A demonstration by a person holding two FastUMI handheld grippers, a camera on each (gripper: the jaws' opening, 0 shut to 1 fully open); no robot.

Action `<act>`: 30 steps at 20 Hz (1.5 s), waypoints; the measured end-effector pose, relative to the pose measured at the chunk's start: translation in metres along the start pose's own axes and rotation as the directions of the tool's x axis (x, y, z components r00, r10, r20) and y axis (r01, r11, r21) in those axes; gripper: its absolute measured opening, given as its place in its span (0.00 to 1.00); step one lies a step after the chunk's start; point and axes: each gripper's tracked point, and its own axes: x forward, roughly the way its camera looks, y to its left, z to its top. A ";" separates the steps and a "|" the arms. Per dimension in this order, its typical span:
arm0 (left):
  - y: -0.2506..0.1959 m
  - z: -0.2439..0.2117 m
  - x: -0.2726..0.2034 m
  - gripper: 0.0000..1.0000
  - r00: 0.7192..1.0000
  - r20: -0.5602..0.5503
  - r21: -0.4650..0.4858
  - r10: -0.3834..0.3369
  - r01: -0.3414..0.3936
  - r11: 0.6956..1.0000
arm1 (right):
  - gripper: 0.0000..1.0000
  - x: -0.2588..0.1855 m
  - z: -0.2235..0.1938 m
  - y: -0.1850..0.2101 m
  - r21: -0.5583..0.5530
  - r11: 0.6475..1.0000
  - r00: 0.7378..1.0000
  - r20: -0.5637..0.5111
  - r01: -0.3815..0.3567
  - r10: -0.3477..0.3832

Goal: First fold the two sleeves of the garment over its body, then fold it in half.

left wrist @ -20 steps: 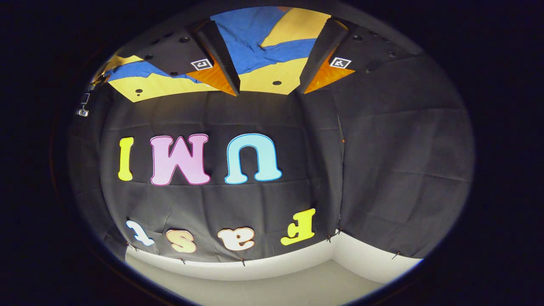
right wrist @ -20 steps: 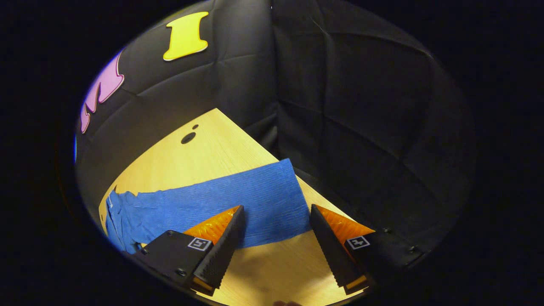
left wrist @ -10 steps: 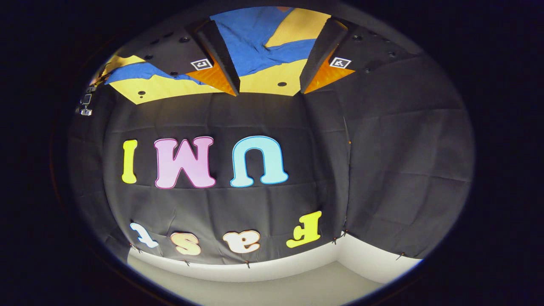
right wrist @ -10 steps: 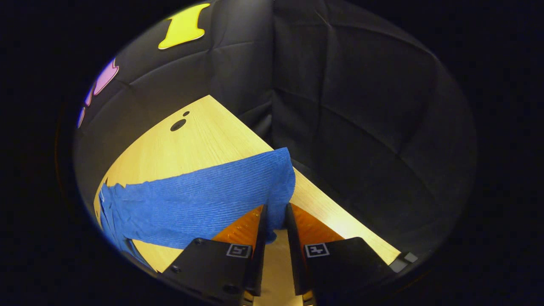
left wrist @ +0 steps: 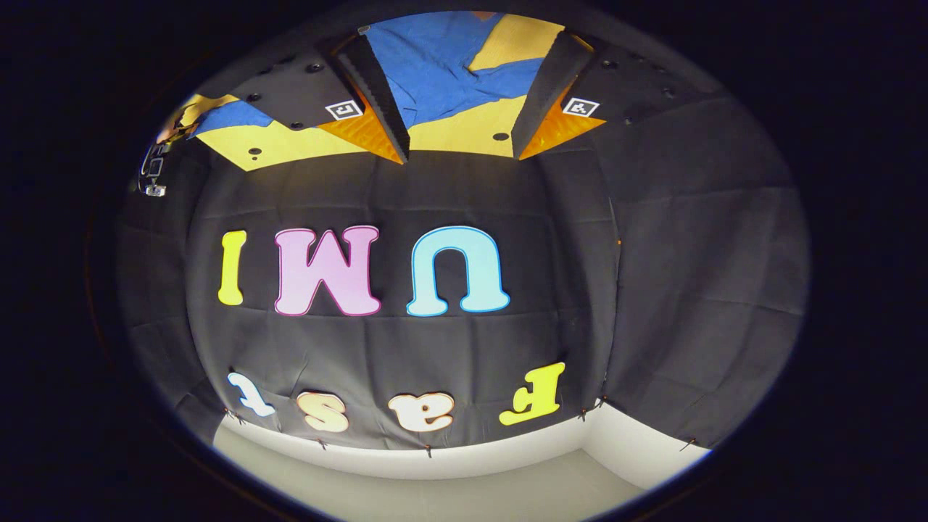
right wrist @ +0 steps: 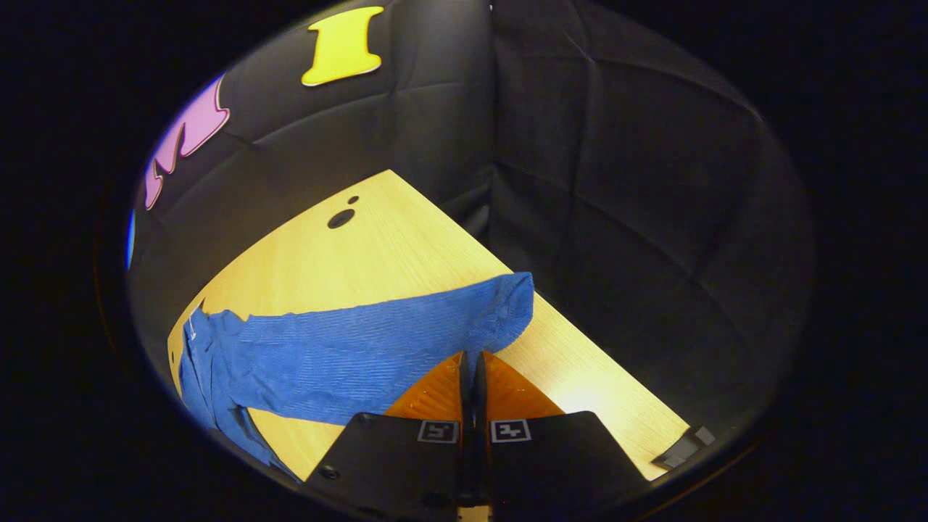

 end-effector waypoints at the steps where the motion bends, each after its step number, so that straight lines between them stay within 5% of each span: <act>1: 0.000 -0.001 0.000 0.82 1.000 0.002 -0.001 -0.007 0.007 1.000 | 0.02 -0.007 0.003 0.006 -0.015 1.000 1.000 0.018 -0.006 0.006; 8: 0.020 -0.021 -0.010 0.82 0.999 -0.001 -0.071 -0.035 0.035 0.997 | 0.02 -0.082 0.031 0.055 -0.086 0.994 0.988 0.136 -0.063 0.075; 16: 0.083 -0.041 -0.019 0.82 1.000 0.009 -0.131 -0.012 0.013 0.991 | 0.02 -0.181 0.037 0.186 -0.222 0.955 0.942 0.229 -0.195 0.246; 24: 0.156 -0.065 -0.040 0.82 0.997 -0.004 -0.183 0.073 -0.073 0.980 | 0.02 -0.217 0.018 0.350 -0.388 0.872 0.916 0.139 -0.298 0.375; 30: 0.208 -0.086 -0.067 0.82 0.985 -0.040 -0.190 0.166 -0.171 0.967 | 0.02 -0.219 -0.053 0.480 -0.473 0.779 0.887 -0.011 -0.411 0.462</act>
